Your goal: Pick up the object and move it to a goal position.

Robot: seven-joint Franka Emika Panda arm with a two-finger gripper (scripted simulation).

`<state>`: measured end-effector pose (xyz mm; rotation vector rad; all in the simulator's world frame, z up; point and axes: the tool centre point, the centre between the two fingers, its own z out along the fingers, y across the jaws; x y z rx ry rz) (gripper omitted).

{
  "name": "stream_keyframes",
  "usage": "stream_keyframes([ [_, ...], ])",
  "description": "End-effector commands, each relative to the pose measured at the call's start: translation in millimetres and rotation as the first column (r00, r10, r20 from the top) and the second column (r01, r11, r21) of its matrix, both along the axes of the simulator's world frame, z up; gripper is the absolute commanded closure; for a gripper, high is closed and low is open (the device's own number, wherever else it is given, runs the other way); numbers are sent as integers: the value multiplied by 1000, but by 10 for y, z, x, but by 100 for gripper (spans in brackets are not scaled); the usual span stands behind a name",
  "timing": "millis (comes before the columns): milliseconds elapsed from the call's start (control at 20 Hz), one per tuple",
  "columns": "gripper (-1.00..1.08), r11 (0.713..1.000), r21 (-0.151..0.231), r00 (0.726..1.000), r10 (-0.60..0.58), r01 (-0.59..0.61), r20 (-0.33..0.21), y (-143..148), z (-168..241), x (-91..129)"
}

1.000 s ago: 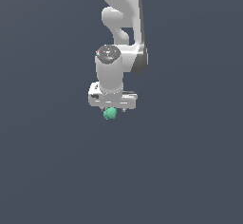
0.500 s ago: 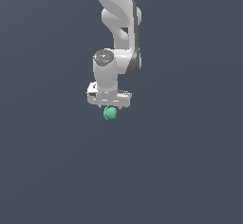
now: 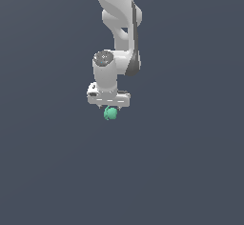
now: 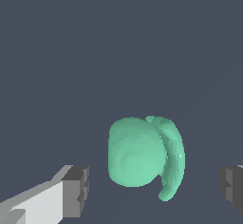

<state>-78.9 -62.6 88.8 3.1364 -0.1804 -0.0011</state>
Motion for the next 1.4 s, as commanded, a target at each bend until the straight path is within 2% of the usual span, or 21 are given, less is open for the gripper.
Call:
stream_keyframes([
  [0,-92,1000,0,1000,0,0,0,1,-42,-4],
  [450,-92,1000,0,1000,0,0,0,-2,-425,-19],
  [700,-92,1000,0,1000,0,0,0,-3,-496,-14],
  [750,108,1000,0,1000,0,0,0,-3,-496,-14],
  [1350,108,1000,-1,1000,-2,2,5,-1,-478,0],
])
